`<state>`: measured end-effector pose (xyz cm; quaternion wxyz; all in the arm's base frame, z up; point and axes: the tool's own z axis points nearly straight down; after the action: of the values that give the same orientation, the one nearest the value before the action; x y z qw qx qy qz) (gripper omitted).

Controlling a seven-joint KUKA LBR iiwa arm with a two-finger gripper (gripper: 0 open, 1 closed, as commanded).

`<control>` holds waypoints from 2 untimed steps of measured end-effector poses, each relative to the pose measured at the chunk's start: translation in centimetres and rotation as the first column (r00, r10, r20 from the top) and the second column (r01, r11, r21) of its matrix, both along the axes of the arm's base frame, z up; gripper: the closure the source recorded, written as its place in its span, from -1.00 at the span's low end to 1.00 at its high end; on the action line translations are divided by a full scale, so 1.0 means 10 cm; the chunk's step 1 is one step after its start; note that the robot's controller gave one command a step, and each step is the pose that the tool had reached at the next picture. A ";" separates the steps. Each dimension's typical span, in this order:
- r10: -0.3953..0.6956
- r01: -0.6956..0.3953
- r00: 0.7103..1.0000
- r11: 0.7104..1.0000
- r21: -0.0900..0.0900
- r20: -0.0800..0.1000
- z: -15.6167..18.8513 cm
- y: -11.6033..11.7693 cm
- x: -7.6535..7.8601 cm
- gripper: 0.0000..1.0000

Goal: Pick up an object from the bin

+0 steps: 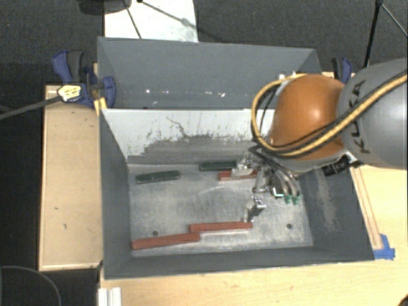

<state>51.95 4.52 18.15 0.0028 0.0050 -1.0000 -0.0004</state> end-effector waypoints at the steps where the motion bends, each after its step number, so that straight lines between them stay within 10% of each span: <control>1: -0.002 0.002 1.000 1.000 0.000 0.008 0.04 0.00 0.02 -1.00; 2: 0.149 -0.149 0.989 0.989 -0.001 0.010 -0.42 0.26 -0.15 -1.00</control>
Offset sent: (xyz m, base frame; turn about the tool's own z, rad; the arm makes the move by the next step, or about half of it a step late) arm -0.0429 0.0659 -0.1115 -0.3869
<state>50.41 7.14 13.96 -0.0022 0.0798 -0.9968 -0.0002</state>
